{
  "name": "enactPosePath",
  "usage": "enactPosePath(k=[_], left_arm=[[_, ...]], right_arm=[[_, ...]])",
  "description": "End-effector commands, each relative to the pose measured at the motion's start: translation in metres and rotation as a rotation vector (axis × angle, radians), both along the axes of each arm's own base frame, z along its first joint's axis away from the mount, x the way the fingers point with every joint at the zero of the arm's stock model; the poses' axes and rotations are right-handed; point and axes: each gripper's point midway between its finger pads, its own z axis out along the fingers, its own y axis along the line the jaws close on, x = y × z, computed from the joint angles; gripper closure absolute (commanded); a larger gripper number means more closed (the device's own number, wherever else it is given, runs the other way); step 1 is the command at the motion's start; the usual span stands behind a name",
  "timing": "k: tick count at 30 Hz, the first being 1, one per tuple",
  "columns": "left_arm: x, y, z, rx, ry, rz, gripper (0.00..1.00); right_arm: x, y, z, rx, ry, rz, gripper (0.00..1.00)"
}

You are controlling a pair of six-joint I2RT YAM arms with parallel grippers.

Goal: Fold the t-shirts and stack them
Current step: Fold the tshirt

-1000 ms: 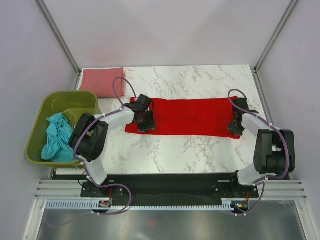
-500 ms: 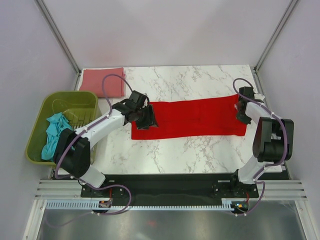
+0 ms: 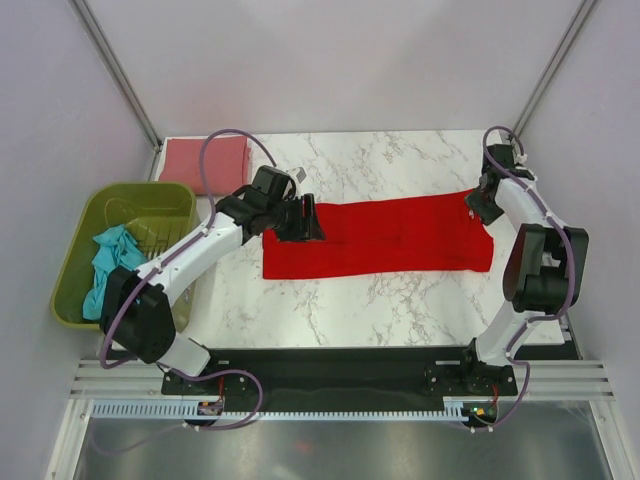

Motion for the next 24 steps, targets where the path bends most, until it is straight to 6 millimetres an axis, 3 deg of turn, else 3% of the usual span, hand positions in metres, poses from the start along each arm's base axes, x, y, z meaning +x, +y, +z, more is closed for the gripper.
enactPosePath(k=[1, 5, 8, 14, 19, 20, 22, 23, 24], left_arm=[[0.003, -0.003, 0.035, -0.021, -0.131, -0.087, 0.39], [0.002, 0.002, 0.031, 0.004, -0.145, -0.095, 0.39], [-0.002, 0.003, 0.026, 0.008, -0.136, -0.106, 0.39], [-0.001, 0.008, 0.023, 0.025, -0.136, -0.075, 0.39], [0.016, 0.041, 0.037, 0.117, -0.225, 0.105, 0.36], [0.016, 0.043, 0.04, 0.119, -0.235, 0.114, 0.36], [0.017, 0.044, 0.045, 0.112, -0.248, 0.12, 0.36], [0.017, 0.043, 0.045, 0.107, -0.243, 0.119, 0.36], [0.016, 0.042, 0.045, 0.104, -0.24, 0.117, 0.36]], right_arm=[[-0.009, 0.037, -0.019, 0.198, 0.002, -0.165, 0.47], [-0.001, 0.051, -0.035, 0.25, -0.018, -0.234, 0.45], [0.009, 0.05, -0.042, 0.226, -0.02, -0.238, 0.45], [0.021, 0.038, -0.077, 0.145, 0.06, -0.202, 0.46], [0.059, 0.028, -0.094, 0.071, 0.042, -0.058, 0.46], [0.077, 0.024, -0.084, 0.048, 0.009, -0.037, 0.46], [0.093, 0.02, -0.095, 0.005, 0.027, 0.043, 0.46], [0.113, 0.018, -0.084, -0.008, -0.017, 0.075, 0.46], [0.122, 0.023, -0.097, 0.01, -0.006, 0.13, 0.46]])
